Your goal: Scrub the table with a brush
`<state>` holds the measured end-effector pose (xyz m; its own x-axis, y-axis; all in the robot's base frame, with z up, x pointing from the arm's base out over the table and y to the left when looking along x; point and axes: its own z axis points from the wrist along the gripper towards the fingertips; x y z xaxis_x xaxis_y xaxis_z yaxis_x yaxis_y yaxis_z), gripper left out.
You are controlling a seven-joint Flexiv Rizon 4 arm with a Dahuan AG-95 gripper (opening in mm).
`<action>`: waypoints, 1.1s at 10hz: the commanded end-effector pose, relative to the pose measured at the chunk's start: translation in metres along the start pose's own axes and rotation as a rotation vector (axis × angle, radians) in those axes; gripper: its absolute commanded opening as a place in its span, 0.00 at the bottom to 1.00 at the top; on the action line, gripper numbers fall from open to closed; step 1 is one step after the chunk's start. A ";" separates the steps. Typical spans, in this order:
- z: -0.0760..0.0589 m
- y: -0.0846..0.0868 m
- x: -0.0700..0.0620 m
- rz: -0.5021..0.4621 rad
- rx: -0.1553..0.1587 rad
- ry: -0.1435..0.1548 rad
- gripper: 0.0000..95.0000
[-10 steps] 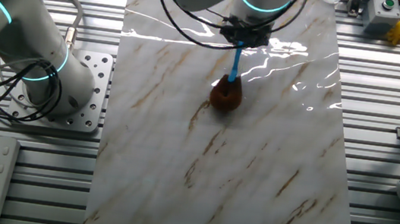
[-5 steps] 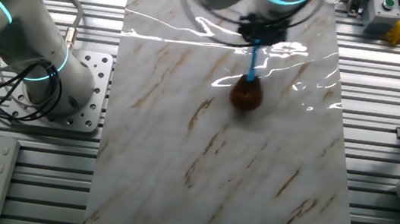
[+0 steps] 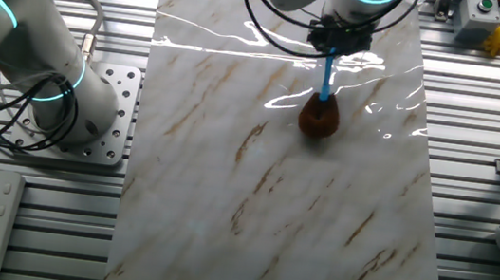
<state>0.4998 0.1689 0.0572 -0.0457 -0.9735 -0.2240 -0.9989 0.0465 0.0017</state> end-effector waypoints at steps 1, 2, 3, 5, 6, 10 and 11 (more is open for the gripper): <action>0.004 0.010 0.007 -0.004 0.002 -0.004 0.00; 0.007 0.018 0.012 -0.004 0.002 -0.010 0.00; 0.008 0.026 0.017 -0.004 0.004 -0.014 0.00; 0.008 0.046 0.024 0.009 0.011 -0.013 0.00; 0.006 0.053 0.025 0.018 0.011 -0.010 0.00; 0.002 0.059 0.026 0.023 0.021 -0.008 0.00; 0.001 0.049 0.022 0.015 0.021 -0.008 0.00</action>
<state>0.4481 0.1490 0.0525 -0.0605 -0.9706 -0.2331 -0.9977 0.0656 -0.0142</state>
